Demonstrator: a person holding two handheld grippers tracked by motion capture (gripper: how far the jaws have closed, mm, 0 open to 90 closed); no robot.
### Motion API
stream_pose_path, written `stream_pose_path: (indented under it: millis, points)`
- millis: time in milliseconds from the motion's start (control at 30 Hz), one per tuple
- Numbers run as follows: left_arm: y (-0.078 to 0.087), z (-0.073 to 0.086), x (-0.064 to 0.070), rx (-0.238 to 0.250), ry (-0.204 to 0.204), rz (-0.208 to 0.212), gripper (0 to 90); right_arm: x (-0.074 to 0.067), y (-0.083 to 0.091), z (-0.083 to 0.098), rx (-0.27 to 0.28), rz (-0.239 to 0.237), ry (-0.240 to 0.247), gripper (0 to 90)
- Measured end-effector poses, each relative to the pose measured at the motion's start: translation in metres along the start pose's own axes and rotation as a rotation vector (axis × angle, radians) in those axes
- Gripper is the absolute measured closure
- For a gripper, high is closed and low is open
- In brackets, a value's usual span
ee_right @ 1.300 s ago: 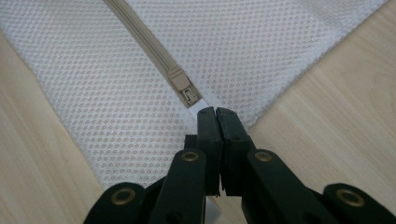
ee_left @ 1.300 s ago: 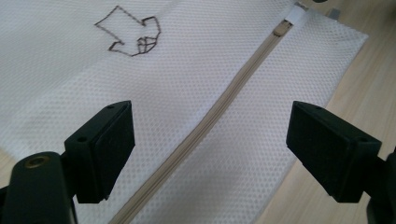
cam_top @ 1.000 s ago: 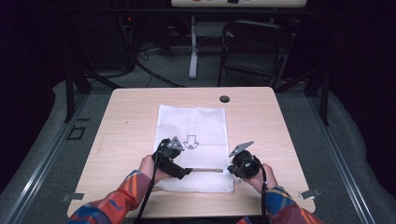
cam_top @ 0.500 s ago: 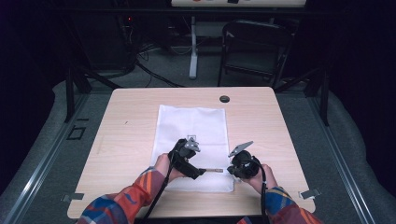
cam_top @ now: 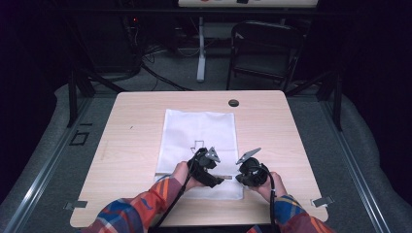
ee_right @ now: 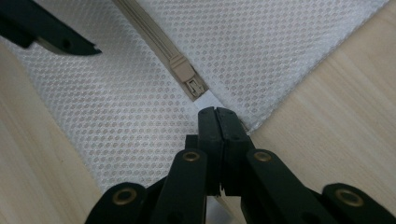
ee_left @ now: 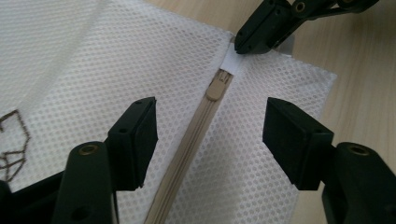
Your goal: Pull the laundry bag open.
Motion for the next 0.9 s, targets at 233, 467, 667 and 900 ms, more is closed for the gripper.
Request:
stream_pose_path:
  millis: [233,467,667,900]
  points:
    - [-0.017,-0.004,0.006,-0.024,-0.052,0.033,52.0,-0.004,-0.005,0.0,-0.03,-0.006,0.001,90.0]
    - [-0.03,-0.004,0.008,-0.047,-0.057,0.053,66.2,-0.001,-0.005,0.002,-0.024,-0.02,-0.002,90.0]
    - [-0.036,-0.003,0.008,-0.043,-0.059,0.067,73.9,-0.001,-0.006,0.003,-0.005,-0.037,-0.018,90.0]
    - [-0.036,-0.002,0.001,-0.022,-0.033,0.06,89.7,0.0,-0.006,0.003,-0.008,-0.036,-0.016,90.0]
Point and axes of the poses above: each handheld gripper's, and its own axes: y roughly backward along the jaws, z roughly out of its underside, x roughly to its right, the point moved 2 cm from there along -y, roughly forward along the jaws, and after that the axes turned 5 degrees about z, right-handed, at the moved point
